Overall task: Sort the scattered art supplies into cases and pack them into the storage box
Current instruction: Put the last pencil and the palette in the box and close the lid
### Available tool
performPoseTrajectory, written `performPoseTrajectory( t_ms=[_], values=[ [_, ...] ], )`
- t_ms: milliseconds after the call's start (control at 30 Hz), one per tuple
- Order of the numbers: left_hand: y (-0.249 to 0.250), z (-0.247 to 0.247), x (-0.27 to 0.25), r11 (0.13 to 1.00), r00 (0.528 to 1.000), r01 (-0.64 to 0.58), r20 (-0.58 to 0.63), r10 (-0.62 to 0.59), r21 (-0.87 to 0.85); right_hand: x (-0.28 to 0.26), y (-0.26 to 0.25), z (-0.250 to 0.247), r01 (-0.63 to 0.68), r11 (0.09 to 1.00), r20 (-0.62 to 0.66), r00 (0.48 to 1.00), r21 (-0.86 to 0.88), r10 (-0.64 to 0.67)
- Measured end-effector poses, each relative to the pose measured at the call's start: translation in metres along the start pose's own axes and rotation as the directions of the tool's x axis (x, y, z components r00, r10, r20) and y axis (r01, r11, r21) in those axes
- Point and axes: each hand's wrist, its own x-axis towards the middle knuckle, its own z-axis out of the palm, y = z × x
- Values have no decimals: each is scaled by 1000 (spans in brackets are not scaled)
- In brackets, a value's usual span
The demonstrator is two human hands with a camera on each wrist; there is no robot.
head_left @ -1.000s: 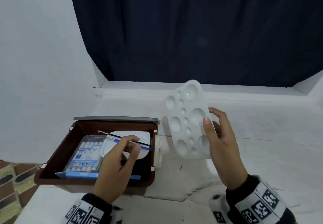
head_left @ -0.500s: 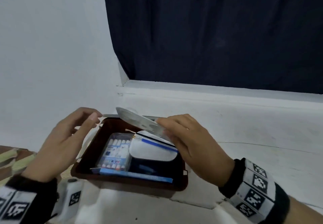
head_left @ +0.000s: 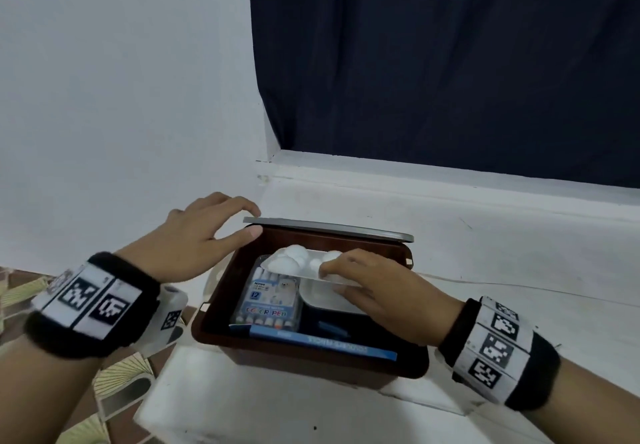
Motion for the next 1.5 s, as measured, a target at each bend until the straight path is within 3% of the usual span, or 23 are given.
performPoseTrajectory(
  t_ms=[167, 367, 500, 800, 900, 1000, 1100, 1200, 1267, 1367, 1500],
  values=[
    [-10, 6, 32, 997, 993, -37, 116, 29, 69, 2, 5, 2, -71, 997, 77, 995, 24, 69],
    [-25, 22, 66, 988, 979, -23, 205, -9, 156, -1, -1, 7, -142, 959, 203, 960, -245, 194],
    [-33, 32, 76, 985, 968, -42, 250, 0, 164, -3, 0, 12, -199, 936, 248, 929, -291, 275],
    [-37, 42, 88, 994, 975, -97, 204, 87, 39, -3, 3, 20, -297, 927, 206, 916, -227, 344],
    [-44, 45, 86, 989, 979, -138, 140, 145, -57, -8, -3, 18, -297, 938, 78, 946, -177, 314],
    [-47, 44, 78, 967, 970, -226, 67, 235, -120, -11, -10, 11, -233, 969, -201, 956, -87, 212],
    [-41, 36, 62, 949, 953, -302, 7, 304, -87, -11, -12, -2, -142, 986, -474, 877, -85, 85],
    [-33, 30, 35, 934, 937, -348, -54, 345, -82, -14, -9, -13, -198, 963, -577, 815, -182, 59],
    [-27, 31, 11, 926, 931, -366, -55, 362, -93, -18, -5, -13, -313, 928, -519, 838, -202, 170],
    [-26, 38, -22, 921, 930, -366, -42, 364, -134, -25, 5, -2, -444, 879, -315, 870, -171, 378],
    [-34, 58, -58, 921, 936, -352, -51, 349, -168, -38, 11, 9, -461, 865, -189, 848, 199, 495]
  ],
)
